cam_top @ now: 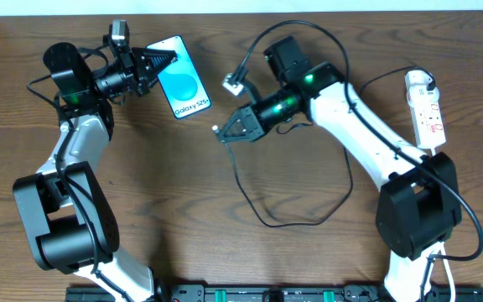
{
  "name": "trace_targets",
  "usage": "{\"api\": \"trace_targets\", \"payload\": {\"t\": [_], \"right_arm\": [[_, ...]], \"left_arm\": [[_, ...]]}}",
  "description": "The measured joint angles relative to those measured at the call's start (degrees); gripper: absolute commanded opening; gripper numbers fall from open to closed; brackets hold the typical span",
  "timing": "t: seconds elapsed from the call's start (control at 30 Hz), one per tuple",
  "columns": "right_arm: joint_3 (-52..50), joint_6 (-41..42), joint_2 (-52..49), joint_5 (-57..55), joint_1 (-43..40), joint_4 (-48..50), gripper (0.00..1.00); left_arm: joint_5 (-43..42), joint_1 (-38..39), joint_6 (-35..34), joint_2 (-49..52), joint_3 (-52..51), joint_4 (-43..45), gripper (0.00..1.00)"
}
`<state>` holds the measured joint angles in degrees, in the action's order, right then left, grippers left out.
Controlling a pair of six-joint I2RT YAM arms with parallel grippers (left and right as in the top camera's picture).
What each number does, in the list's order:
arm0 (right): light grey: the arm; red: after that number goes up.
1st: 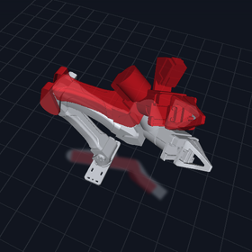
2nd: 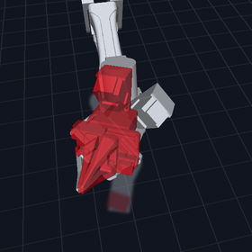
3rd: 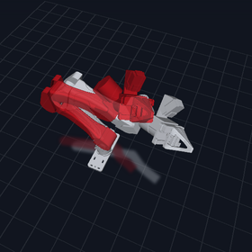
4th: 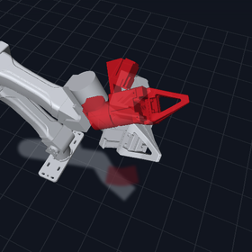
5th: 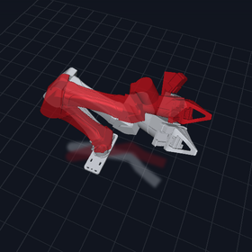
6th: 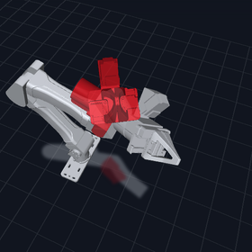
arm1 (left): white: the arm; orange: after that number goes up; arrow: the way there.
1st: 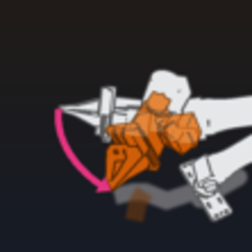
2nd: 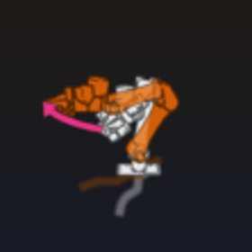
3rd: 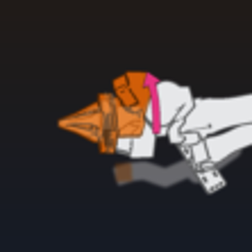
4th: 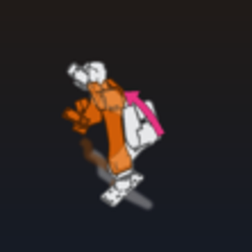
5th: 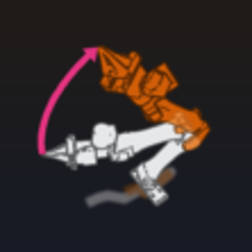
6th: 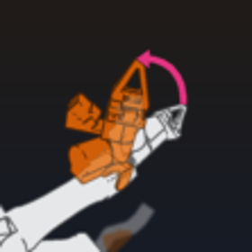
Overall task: Plug charger to phone and switch on socket
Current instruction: 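Lift the connector with the right gripper toward the smartphone, then align the connector with the smartphone's bottom port using the right gripper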
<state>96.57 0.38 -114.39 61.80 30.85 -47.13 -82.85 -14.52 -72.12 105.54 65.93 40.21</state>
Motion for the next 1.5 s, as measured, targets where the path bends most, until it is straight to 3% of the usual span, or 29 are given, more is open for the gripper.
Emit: {"api": "trace_targets", "payload": {"t": [0.5,1.2,1.5], "right_arm": [[0.0,9.7,0.0,3.9,1.2,10.3,0.01],[0.0,12.8,0.0,6.4,1.2,16.6,0.01],[0.0,12.8,0.0,8.6,0.5,16.9,0.01]], "left_arm": [[-0.5,0.0,-2.2,0.0,0.0,5.0,0.07],[-1.3,0.0,-12.2,0.0,0.0,19.4,0.07],[-1.2,-0.1,-13.4,0.0,0.0,20.1,0.07]]}}
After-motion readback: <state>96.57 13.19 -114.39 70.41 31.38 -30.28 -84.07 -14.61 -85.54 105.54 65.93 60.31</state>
